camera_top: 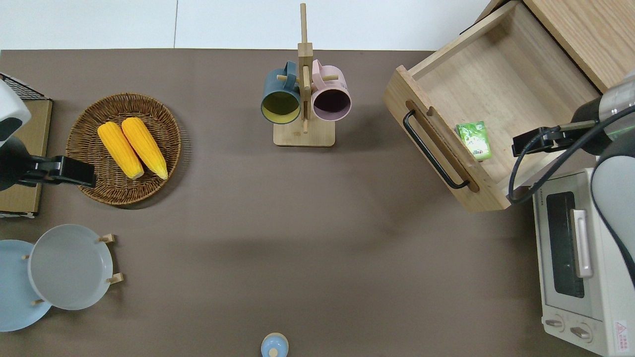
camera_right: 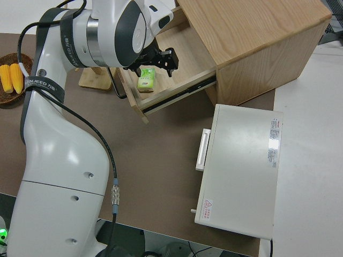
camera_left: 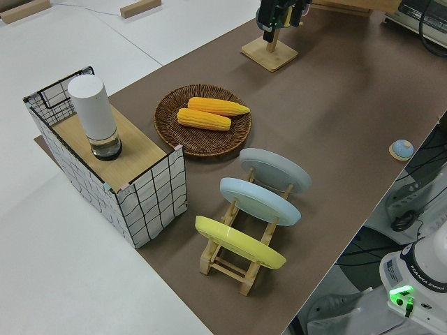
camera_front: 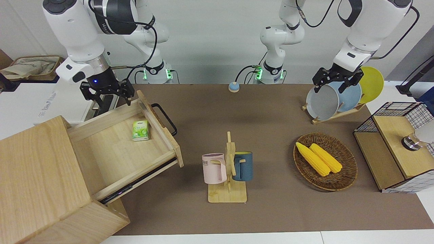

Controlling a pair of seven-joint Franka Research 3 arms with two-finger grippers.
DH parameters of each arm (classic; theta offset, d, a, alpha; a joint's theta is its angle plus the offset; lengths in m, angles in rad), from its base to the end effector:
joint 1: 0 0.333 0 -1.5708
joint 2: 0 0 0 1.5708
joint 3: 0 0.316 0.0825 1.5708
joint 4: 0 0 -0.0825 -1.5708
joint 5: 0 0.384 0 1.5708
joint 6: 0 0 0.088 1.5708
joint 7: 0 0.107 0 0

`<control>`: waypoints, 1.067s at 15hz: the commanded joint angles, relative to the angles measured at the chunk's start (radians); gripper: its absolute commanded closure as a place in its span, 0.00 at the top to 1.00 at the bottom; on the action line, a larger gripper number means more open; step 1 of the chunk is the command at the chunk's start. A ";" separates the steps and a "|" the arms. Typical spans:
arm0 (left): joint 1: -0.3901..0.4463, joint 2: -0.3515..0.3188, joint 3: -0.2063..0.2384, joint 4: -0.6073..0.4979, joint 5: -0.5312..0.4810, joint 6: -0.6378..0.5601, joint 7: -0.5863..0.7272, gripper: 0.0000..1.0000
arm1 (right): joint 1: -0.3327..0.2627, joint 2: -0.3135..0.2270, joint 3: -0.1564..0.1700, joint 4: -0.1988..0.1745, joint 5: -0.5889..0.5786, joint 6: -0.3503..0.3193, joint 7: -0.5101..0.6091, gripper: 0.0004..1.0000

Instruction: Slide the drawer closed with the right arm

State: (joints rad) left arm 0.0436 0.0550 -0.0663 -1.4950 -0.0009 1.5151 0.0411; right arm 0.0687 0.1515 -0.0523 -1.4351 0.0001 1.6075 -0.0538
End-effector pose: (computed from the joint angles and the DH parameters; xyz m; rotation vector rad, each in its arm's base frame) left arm 0.5660 -0.0118 0.6245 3.1347 -0.1000 -0.0545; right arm 0.6045 0.0124 0.6043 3.1313 0.1110 0.0328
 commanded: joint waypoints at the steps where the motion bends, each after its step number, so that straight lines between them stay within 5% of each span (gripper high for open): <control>1: -0.007 -0.004 0.000 0.009 0.018 -0.018 -0.010 0.99 | -0.012 0.010 0.002 0.019 0.031 -0.009 -0.015 0.98; 9: -0.007 -0.004 0.000 0.010 0.018 -0.018 -0.010 0.99 | -0.017 0.008 0.002 0.019 0.027 -0.012 -0.021 0.97; 10: -0.007 -0.004 0.000 0.009 0.018 -0.018 -0.010 0.99 | -0.017 0.008 0.002 0.019 0.027 -0.012 -0.023 0.87; 12: -0.007 -0.004 0.000 0.010 0.018 -0.018 -0.010 0.99 | -0.018 0.008 0.000 0.019 0.026 -0.014 -0.024 0.37; 14: -0.007 -0.004 0.000 0.009 0.018 -0.018 -0.010 0.99 | -0.020 0.008 0.000 0.019 0.027 -0.017 -0.026 0.01; 16: -0.007 -0.004 0.000 0.009 0.018 -0.018 -0.010 0.99 | -0.020 0.008 0.000 0.019 0.029 -0.017 -0.026 0.00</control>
State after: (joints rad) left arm 0.0436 0.0550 -0.0663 -1.4950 -0.0009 1.5151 0.0411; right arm 0.0676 0.1515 -0.0588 -1.4346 0.0001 1.6064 -0.0538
